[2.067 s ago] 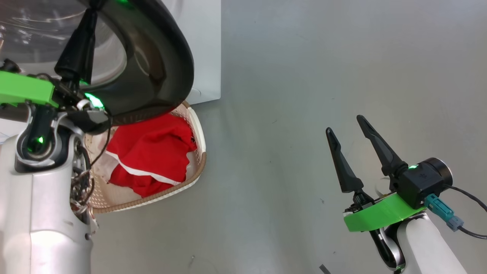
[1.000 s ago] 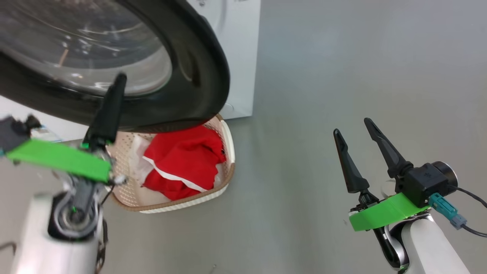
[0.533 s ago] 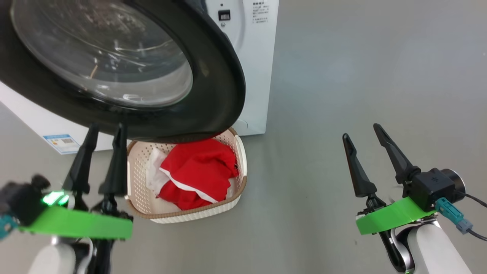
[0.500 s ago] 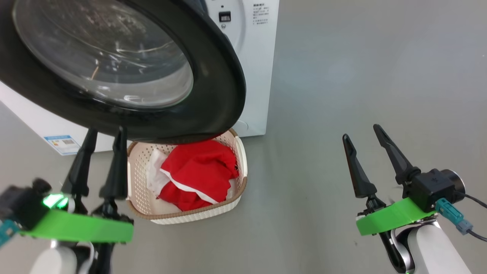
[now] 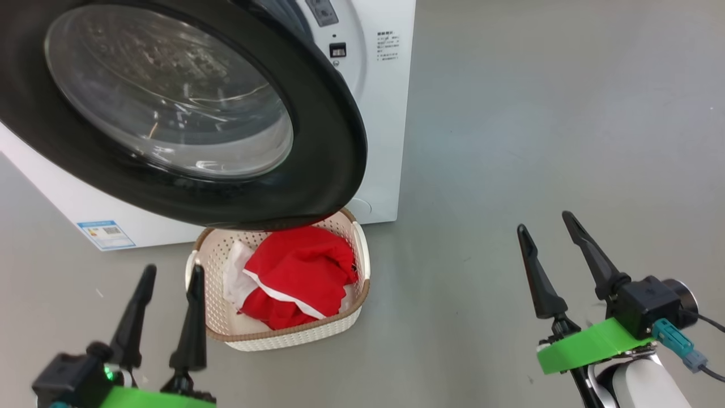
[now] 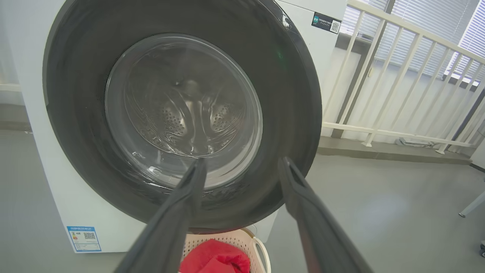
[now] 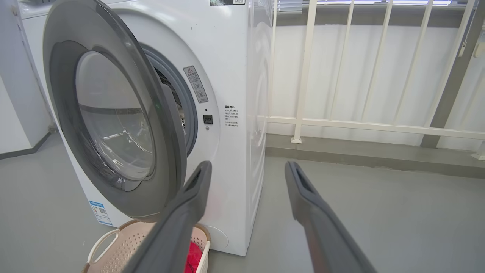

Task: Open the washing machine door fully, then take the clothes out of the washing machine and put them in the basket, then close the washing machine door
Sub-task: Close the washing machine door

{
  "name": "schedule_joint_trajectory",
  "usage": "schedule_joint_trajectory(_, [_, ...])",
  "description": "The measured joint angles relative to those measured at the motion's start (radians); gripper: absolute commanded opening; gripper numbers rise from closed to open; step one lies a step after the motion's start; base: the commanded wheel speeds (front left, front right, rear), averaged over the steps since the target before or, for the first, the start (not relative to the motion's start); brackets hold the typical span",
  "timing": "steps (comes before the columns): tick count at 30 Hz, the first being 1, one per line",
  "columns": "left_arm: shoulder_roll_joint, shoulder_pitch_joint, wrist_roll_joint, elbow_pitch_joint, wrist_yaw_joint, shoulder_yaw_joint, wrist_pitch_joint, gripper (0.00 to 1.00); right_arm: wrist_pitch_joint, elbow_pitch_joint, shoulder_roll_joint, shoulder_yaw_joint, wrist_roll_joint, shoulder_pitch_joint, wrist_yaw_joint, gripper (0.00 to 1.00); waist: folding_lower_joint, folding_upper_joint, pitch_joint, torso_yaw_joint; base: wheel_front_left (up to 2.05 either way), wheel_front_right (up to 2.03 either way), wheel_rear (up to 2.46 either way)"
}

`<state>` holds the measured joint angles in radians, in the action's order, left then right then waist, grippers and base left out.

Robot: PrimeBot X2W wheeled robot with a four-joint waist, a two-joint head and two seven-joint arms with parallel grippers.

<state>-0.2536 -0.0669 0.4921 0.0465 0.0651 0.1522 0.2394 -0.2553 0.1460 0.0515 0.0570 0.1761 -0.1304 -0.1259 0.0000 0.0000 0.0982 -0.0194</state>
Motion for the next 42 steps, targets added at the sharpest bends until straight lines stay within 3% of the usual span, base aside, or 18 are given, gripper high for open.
schedule_joint_trajectory(9, [0.009, 0.077, -0.020, -0.007, 0.027, -0.020, 0.009, 1.00, 0.000, 0.003, -0.001, 0.000, 0.011, 0.027, 0.000, 1.00, 0.0000, 0.0000, -0.034, 0.005, 0.00, 0.00, 0.00])
schedule_joint_trajectory(26, [0.012, 0.090, -0.070, 0.015, 0.035, 0.021, 0.008, 1.00, 0.000, 0.019, -0.001, 0.020, 0.019, 0.050, 0.000, 1.00, 0.0000, 0.0000, -0.043, 0.033, 0.00, 0.00, 0.00])
schedule_joint_trajectory(28, [0.015, 0.089, -0.072, 0.027, 0.040, 0.033, 0.007, 1.00, 0.000, 0.030, -0.001, 0.025, 0.019, 0.049, 0.000, 0.76, -0.0001, 0.0000, -0.039, 0.041, 0.00, 0.00, 0.00])
schedule_joint_trajectory(29, [0.016, 0.089, -0.074, 0.034, 0.040, 0.039, 0.006, 1.00, 0.000, 0.039, -0.001, 0.028, 0.019, 0.046, 0.000, 0.41, 0.0000, 0.0000, -0.037, 0.045, 0.00, 0.00, 0.00])
schedule_joint_trajectory(30, [0.017, 0.088, -0.079, 0.041, 0.040, 0.044, 0.000, 1.00, 0.000, 0.051, -0.001, 0.031, 0.019, 0.043, 0.000, 0.16, 0.0000, 0.0000, -0.035, 0.050, 0.00, 0.00, 0.00])
schedule_joint_trajectory(31, [0.017, 0.088, -0.083, 0.046, 0.040, 0.048, -0.001, 1.00, 0.000, 0.062, -0.001, 0.034, 0.019, 0.037, 0.000, 0.00, -0.0001, 0.0000, -0.032, 0.055, 0.00, 0.00, 0.00])
schedule_joint_trajectory(42, [0.037, 0.041, -0.095, 0.111, 0.040, 0.102, -0.019, 1.00, 0.000, 0.166, 0.002, 0.090, -0.024, -0.146, 0.000, 0.00, 0.0000, 0.0000, 0.040, 0.126, 0.00, 0.00, 0.00])
